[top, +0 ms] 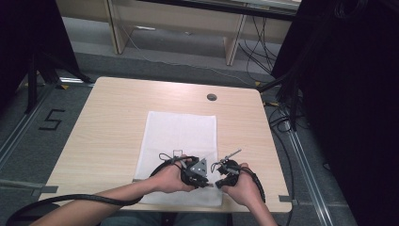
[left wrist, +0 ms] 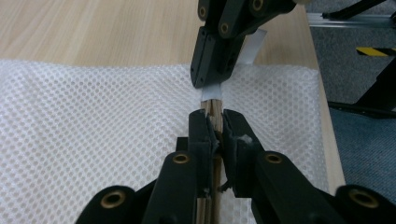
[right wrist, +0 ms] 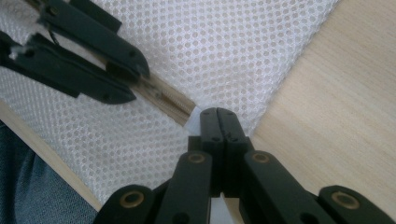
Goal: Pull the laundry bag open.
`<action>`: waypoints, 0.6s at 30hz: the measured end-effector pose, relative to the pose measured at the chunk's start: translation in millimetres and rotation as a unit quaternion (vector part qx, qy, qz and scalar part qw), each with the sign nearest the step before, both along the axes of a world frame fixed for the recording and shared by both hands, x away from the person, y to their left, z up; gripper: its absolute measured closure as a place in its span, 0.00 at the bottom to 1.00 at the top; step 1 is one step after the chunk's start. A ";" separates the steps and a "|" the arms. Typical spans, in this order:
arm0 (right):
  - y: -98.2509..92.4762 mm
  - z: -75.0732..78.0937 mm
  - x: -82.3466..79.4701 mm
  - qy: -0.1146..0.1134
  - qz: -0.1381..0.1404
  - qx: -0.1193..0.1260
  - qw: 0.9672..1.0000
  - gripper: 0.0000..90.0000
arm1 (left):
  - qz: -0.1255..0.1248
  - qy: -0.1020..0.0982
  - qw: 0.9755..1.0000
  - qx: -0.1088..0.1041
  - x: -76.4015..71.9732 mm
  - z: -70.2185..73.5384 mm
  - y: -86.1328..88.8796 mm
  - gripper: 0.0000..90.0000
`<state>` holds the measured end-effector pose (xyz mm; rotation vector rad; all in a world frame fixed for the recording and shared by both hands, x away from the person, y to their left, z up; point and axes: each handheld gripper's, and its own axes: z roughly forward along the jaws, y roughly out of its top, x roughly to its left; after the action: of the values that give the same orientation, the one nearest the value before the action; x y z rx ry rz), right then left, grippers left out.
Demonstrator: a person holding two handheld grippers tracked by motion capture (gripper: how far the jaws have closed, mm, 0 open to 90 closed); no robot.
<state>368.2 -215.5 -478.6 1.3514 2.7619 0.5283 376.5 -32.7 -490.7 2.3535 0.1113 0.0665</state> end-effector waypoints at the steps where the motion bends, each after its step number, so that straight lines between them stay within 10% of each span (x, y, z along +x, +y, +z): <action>1: -0.1 -0.1 0.1 0.000 0.000 0.001 1.000 1.00 | 0.008 0.011 1.000 -0.003 -0.6 0.0 0.8 0.91; 18: 0.5 0.1 -0.5 0.000 -0.003 0.000 1.000 1.00 | 0.000 0.000 1.000 -0.002 -0.9 1.1 2.9 0.91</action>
<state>367.7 -215.0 -478.6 1.3589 2.7582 0.5261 375.6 -29.8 -489.5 2.3488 0.1121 0.0668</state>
